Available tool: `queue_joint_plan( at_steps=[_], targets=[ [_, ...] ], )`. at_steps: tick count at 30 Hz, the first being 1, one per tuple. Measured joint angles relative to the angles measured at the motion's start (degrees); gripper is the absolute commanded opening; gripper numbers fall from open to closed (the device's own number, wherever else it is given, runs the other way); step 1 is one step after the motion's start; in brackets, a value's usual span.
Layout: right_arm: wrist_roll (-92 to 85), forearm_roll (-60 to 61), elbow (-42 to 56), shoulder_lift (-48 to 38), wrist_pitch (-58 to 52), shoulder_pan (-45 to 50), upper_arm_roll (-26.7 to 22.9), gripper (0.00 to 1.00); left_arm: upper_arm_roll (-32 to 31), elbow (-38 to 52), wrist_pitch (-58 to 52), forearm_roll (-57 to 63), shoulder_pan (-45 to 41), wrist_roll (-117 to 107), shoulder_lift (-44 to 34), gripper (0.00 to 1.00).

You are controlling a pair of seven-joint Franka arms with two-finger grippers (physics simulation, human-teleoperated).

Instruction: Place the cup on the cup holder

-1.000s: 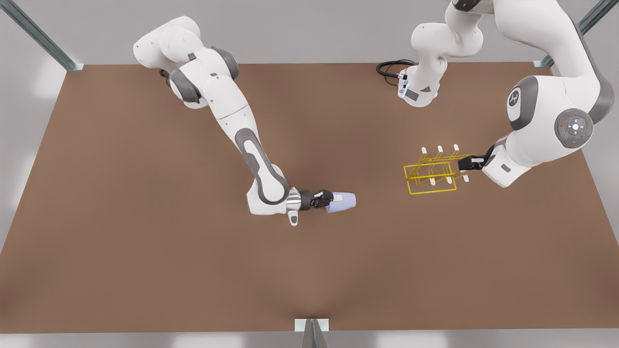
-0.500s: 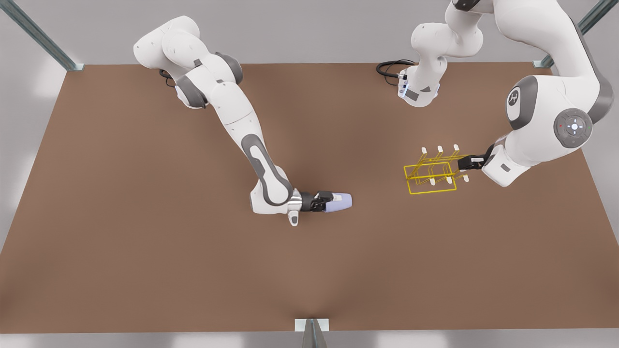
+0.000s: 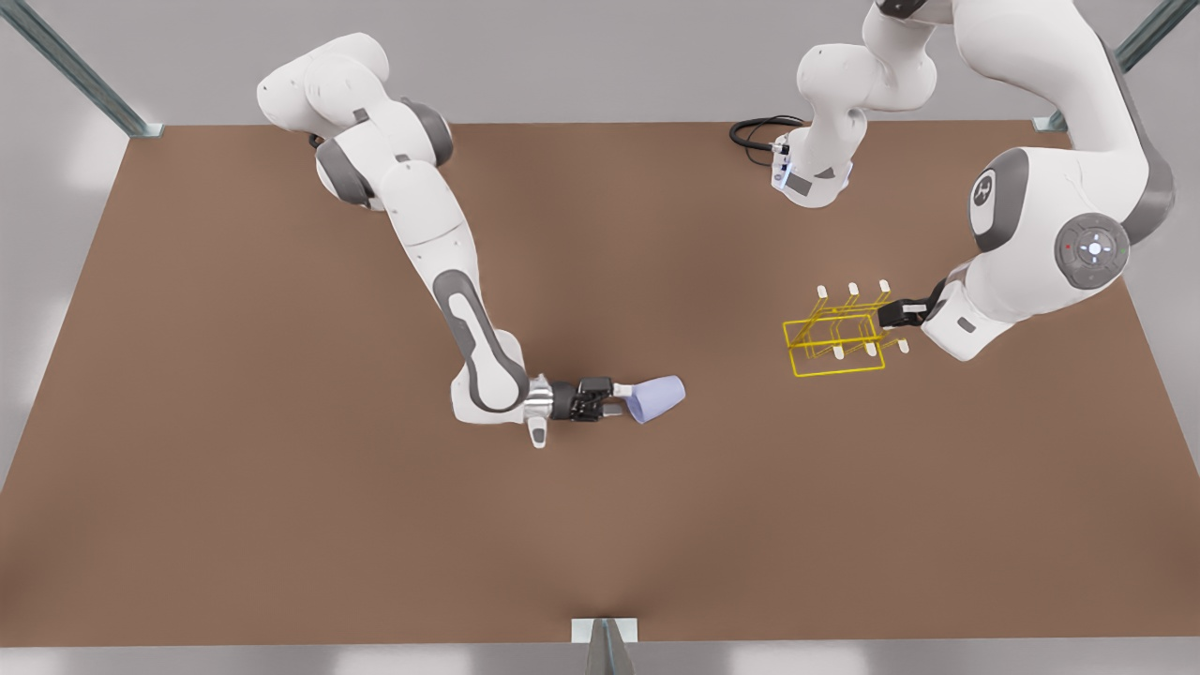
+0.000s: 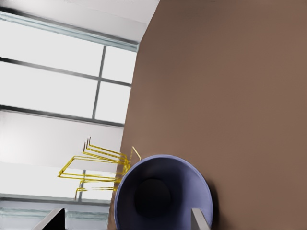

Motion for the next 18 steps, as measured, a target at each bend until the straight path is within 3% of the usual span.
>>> queue_joint_plan(
  at_steps=[4,7,9,11,14,16,18],
  targets=[
    [-0.9,-1.0,-6.7,-5.9,-2.9,-3.0,-0.1,1.00,-0.1,0.4,0.4,-0.2,-5.9,-5.3,2.8,1.00],
    [-0.9,-8.0,-12.0,-11.9,-5.9,-9.8,-0.1,1.00,-0.3,8.9,0.9,-0.4,-15.7,-14.7,14.0,1.00],
    [1.3,-21.9,-8.1,-15.8,-11.3,-19.1,-0.2,1.00,-0.4,15.8,1.3,-0.4,-19.0,-22.8,22.4,1.00],
    [5.3,-41.0,3.1,-17.0,-19.0,-26.1,-0.4,1.00,-0.4,17.3,3.8,-0.4,-20.4,-32.7,26.7,1.00],
    [12.4,-76.0,22.0,-21.6,-32.6,-23.9,-0.5,1.00,-0.6,12.4,10.6,-0.3,-22.3,-48.3,28.1,1.00],
    [16.9,-92.5,23.2,-31.9,-39.8,-20.1,-0.2,1.00,-0.6,9.2,15.5,-0.3,-22.4,-58.5,27.9,1.00],
    [21.3,-101.3,13.6,-44.1,-43.4,-19.6,-0.2,1.00,-0.7,6.4,20.6,-0.3,-22.4,-68.4,27.6,1.00]
  ],
)
